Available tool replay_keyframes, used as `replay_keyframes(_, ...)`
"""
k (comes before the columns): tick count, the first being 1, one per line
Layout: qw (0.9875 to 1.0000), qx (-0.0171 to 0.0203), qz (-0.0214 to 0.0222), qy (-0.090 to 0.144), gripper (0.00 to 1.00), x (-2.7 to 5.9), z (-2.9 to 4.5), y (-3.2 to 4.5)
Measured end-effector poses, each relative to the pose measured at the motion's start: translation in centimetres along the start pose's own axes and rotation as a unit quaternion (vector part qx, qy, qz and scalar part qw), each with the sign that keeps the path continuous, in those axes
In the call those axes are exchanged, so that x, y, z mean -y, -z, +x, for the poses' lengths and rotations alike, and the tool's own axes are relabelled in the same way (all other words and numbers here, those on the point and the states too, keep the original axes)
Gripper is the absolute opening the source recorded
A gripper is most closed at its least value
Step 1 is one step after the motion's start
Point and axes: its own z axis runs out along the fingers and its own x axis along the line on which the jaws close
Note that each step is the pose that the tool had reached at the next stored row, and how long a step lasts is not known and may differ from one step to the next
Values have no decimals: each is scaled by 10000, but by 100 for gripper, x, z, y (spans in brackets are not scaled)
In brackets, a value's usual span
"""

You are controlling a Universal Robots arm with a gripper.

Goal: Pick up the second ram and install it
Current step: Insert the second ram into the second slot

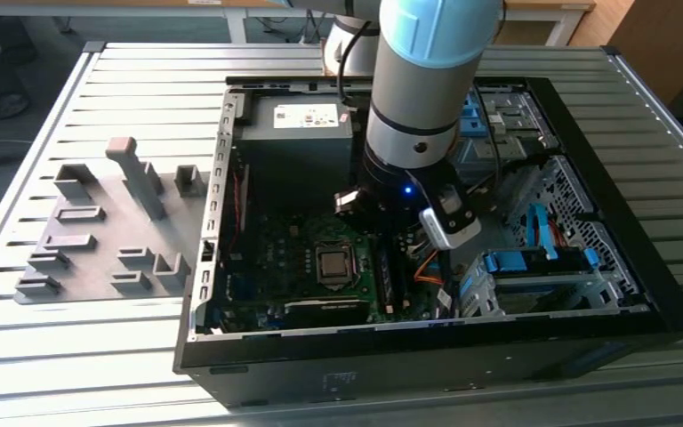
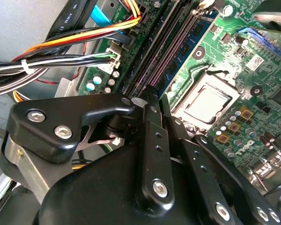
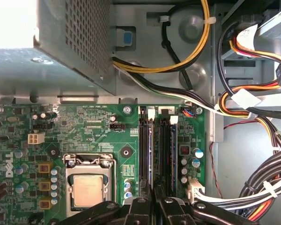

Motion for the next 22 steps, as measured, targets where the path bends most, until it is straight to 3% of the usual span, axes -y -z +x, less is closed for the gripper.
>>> replay_keyframes(14,10000,-1,-8,-8,14,0,-1,-56)
replay_keyframes(22,10000,-2,-13,-10,14,0,-4,-13)
